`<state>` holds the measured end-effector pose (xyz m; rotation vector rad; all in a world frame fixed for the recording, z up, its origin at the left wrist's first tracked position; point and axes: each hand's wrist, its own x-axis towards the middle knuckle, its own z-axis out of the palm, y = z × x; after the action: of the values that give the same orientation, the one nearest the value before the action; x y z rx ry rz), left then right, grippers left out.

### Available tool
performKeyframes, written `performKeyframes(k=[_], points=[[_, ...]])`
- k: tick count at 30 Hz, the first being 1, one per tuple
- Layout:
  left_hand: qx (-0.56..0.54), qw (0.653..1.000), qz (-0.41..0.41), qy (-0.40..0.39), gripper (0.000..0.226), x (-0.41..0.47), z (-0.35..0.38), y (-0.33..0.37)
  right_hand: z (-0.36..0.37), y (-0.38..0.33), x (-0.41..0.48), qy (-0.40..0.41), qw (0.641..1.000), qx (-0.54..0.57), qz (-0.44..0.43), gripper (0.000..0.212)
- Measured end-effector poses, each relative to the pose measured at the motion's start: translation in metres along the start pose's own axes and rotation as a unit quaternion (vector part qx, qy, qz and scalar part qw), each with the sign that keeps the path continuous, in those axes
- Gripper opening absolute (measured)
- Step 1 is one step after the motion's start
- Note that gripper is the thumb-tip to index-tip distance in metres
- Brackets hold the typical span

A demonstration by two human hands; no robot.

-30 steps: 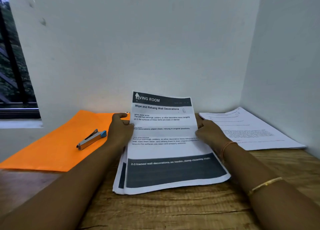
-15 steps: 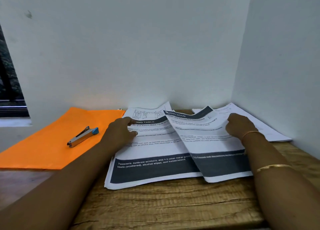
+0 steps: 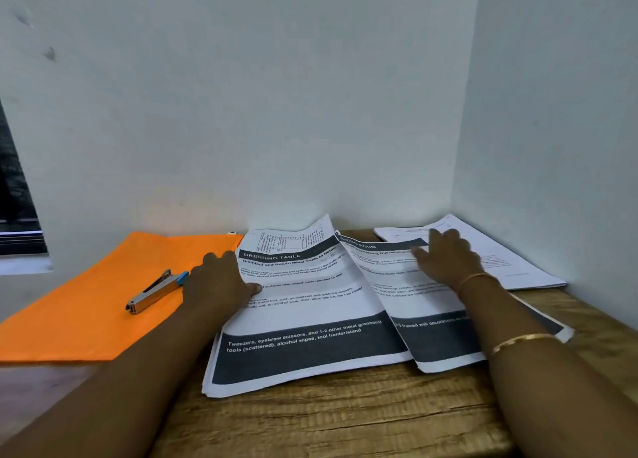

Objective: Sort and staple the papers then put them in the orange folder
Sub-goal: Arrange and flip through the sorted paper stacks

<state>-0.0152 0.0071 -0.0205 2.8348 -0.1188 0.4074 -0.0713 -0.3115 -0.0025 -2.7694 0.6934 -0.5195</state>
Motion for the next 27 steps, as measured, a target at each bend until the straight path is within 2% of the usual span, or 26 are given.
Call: performKeyframes(k=[2, 4, 6, 8, 11, 14, 15, 18, 20, 24, 27], points=[[0.017, 1.0, 0.0, -0.002, 0.06, -0.001, 0.0, 0.0, 0.0, -0.022, -0.008, -0.072, 0.983, 0.126, -0.11, 0.058], [0.016, 1.0, 0.003, -0.004, 0.058, -0.001, 0.0, 0.001, 0.001, -0.041, -0.021, -0.184, 0.944, 0.2, -0.189, 0.058], [0.006, 1.0, 0.002, -0.012, 0.058, -0.001, 0.0, 0.0, 0.005, -0.05, -0.03, -0.26, 0.934, 0.129, -0.211, 0.059], [-0.013, 1.0, 0.0, -0.015, 0.057, 0.0, -0.001, 0.0, 0.009, -0.05, -0.03, -0.288, 0.937, 0.055, -0.19, 0.069], [-0.049, 0.999, -0.001, -0.006, 0.056, 0.002, -0.001, 0.0, 0.015, -0.045, -0.023, -0.283, 0.94, 0.061, -0.182, 0.075], [-0.07, 0.997, -0.014, 0.009, 0.053, 0.005, -0.002, -0.002, 0.018, -0.04, -0.02, -0.262, 0.95, 0.065, -0.159, 0.098], [-0.072, 0.997, -0.015, 0.013, 0.051, 0.006, -0.002, -0.003, 0.02, -0.038, -0.017, -0.253, 0.956, 0.048, -0.139, 0.1], [-0.084, 0.996, -0.017, 0.034, 0.044, 0.007, -0.002, -0.006, 0.023, -0.034, -0.015, -0.223, 0.968, -0.007, -0.114, 0.08], [-0.095, 0.994, -0.015, 0.05, 0.038, 0.008, -0.003, -0.008, 0.022, -0.034, -0.015, -0.221, 0.968, -0.02, -0.115, 0.074], [-0.094, 0.993, -0.006, 0.076, 0.023, 0.009, -0.005, -0.013, 0.023, -0.037, -0.017, -0.216, 0.969, 0.008, -0.121, 0.07], [-0.12, 0.987, 0.005, 0.111, 0.019, 0.007, -0.007, -0.012, 0.02, -0.042, -0.018, -0.169, 0.973, 0.047, -0.148, 0.06]])
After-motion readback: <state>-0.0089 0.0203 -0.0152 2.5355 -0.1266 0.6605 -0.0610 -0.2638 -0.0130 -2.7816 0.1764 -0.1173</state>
